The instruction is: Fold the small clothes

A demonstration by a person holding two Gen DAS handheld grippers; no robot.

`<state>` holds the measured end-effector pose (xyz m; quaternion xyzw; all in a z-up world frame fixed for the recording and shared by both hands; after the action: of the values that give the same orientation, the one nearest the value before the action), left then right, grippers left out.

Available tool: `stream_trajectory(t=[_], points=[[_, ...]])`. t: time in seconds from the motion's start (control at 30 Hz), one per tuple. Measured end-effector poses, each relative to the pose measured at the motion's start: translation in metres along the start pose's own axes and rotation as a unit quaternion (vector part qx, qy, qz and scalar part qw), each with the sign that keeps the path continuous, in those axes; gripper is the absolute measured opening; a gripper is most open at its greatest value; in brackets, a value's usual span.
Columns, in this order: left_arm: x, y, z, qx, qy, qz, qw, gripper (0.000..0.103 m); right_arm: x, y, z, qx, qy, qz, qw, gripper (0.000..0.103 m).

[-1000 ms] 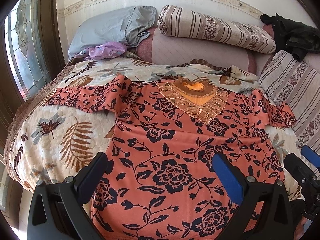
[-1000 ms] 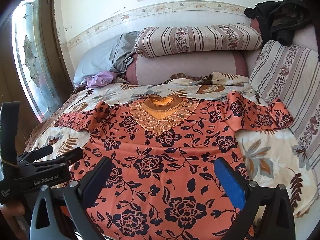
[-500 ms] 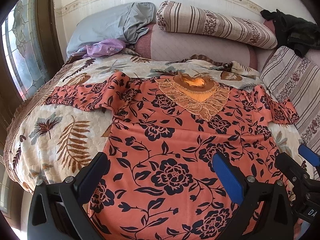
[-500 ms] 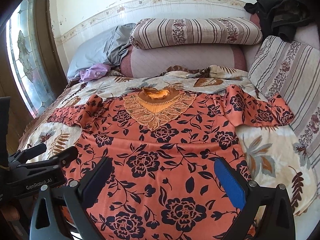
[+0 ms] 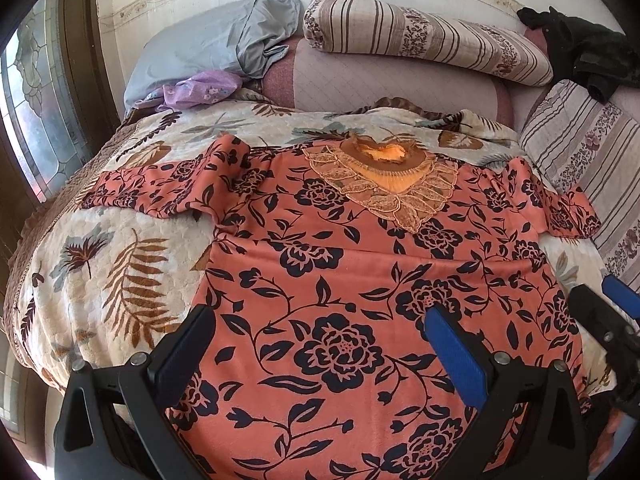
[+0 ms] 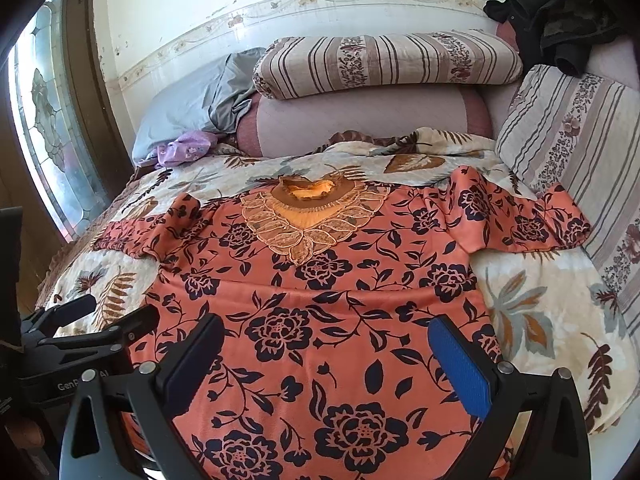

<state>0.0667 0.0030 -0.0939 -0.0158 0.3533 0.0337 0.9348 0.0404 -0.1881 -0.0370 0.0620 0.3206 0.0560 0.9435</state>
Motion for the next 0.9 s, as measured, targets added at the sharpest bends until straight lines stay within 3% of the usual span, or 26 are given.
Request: stream_trajectory(t=[0.13, 0.3, 0.4, 0.5, 0.63, 0.73, 0.83, 0.9], points=[[0.031, 0.021, -0.016, 0.000, 0.033, 0.026, 0.9991, 0.103, 0.001, -0.051, 0.004, 0.045, -0.008, 0.012, 0.999, 0.103], [0.067, 0.044, -0.023, -0.002, 0.060, 0.051, 0.9969, 0.103, 0.014, -0.182, 0.013, 0.135, -0.004, -0.052, 0.989, 0.102], [0.085, 0.045, -0.014, 0.007, 0.058, 0.054, 0.9968, 0.103, 0.031, -0.262, 0.013, 0.242, 0.003, -0.054, 0.969, 0.094], [0.102, 0.045, -0.001, 0.009, 0.051, 0.053, 0.9973, 0.103, 0.049, -0.331, 0.021, 0.337, -0.018, -0.066, 0.939, 0.080], [0.124, 0.047, 0.005, 0.007, 0.052, 0.050, 0.9974, 0.103, 0.081, -0.384, 0.036, 0.393, -0.037, -0.092, 0.914, 0.066], [0.136, 0.050, 0.001, 0.003, 0.053, 0.049, 0.9974, 0.103, 0.109, -0.404, 0.045, 0.398, -0.037, -0.116, 0.909, 0.056], [0.143, 0.054, -0.004, -0.008, 0.054, 0.042, 0.9976, 0.103, 0.133, -0.419, 0.046, 0.395, -0.018, -0.157, 0.905, 0.056], [0.145, 0.057, -0.007, -0.020, 0.055, 0.034, 0.9977, 0.103, 0.144, -0.425, 0.047, 0.392, -0.008, -0.175, 0.903, 0.032]])
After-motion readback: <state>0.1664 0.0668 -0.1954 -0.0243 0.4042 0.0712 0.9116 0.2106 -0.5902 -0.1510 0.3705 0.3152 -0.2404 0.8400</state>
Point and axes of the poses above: each gripper's, at about its wrist camera, not at the fingertips, and x roughly the way its jaws point, y to its left, z to its top, the point moved 8 cm from there along x, roughly the way its jaws point, and after that the axes turned 8 degrees about -y, right-handed, at the moved point
